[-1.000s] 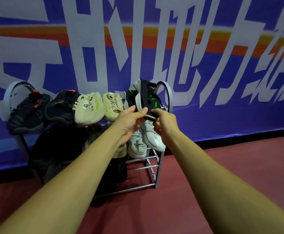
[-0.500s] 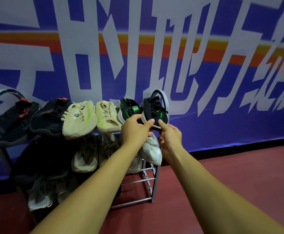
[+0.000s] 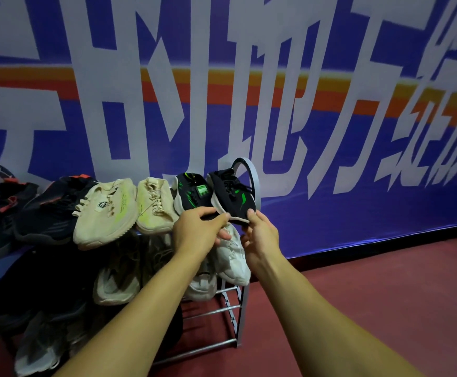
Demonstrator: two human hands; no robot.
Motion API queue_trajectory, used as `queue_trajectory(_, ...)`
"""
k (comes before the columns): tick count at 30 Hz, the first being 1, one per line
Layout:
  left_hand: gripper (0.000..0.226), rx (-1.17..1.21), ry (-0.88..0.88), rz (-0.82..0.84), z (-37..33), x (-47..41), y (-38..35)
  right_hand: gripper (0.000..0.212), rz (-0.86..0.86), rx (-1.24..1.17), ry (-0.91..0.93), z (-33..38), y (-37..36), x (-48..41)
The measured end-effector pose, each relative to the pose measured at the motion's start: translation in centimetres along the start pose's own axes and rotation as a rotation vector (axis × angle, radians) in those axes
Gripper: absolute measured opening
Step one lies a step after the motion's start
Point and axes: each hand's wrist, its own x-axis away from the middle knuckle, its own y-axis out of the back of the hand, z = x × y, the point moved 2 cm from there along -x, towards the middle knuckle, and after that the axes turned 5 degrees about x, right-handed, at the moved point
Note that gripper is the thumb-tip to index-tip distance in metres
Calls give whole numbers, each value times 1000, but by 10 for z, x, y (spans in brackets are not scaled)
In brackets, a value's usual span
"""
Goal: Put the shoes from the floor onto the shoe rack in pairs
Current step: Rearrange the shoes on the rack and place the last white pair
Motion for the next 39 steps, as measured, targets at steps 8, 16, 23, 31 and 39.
queue_trajectory(8,43,-133,-27,74,-1,-1,1,23,-82,91,-49,-3,4,-11)
queue_trajectory(16,46,-210,-29,54,-2,2,5,52,-30,85,-7,3,3,-1)
queue_trajectory(23,49,-151,-71,-21,4,2,10,60,-29,147,5,-2,3,-4)
queue_trajectory(31,55,-239,-61,-25,8,6,22,71,60,304,42,5,5,15)
queue_trajectory(39,44,-112,-14,1,9,13,43,45,-46,461,86,6,-3,23)
